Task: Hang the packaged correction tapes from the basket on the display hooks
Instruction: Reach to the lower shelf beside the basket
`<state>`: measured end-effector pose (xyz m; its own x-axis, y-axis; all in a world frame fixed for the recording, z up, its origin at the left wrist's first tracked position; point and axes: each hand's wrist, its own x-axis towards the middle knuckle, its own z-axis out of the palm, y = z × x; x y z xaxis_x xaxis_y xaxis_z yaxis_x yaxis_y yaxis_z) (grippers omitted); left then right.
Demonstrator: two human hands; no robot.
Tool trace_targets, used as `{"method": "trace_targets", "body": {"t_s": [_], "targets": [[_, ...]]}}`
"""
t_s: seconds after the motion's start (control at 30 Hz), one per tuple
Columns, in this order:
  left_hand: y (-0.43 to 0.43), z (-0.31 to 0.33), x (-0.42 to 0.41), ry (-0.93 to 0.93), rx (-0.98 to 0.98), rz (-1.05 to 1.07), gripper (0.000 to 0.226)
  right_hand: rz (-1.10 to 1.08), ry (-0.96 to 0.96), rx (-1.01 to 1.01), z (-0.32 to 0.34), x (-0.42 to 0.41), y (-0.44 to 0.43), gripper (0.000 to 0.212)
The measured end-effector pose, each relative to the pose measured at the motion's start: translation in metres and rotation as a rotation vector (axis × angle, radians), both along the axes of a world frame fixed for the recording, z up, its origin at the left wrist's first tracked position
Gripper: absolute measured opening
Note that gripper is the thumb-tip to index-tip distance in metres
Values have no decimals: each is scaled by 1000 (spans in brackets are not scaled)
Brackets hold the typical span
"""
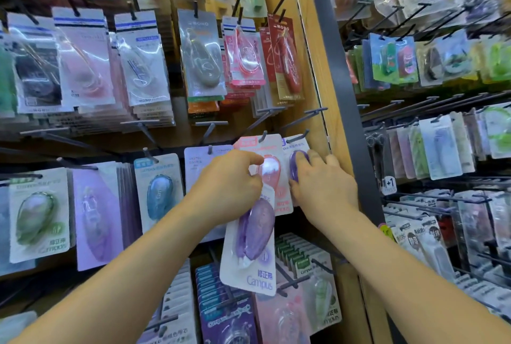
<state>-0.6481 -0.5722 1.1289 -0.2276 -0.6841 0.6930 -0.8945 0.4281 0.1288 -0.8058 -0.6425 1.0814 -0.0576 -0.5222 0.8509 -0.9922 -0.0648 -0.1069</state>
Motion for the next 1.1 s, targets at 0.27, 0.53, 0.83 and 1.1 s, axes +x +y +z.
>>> {"method": "trace_targets", "body": {"t_s": [0.27, 0.53, 0.83, 1.1], "targets": [[2, -5, 0, -18, -40, 24, 41, 329, -39, 88, -4, -15, -2, 43], [12, -9, -7, 514, -163, -509, 23, 1399, -912, 454, -25, -20, 85, 36], [7, 3, -39, 676, 197, -534, 12, 1451, -925, 258, -49, -30, 77, 35], [-32, 21, -83, 532, -97, -321, 18, 1474, -1269, 238, -54, -32, 62, 20]]}}
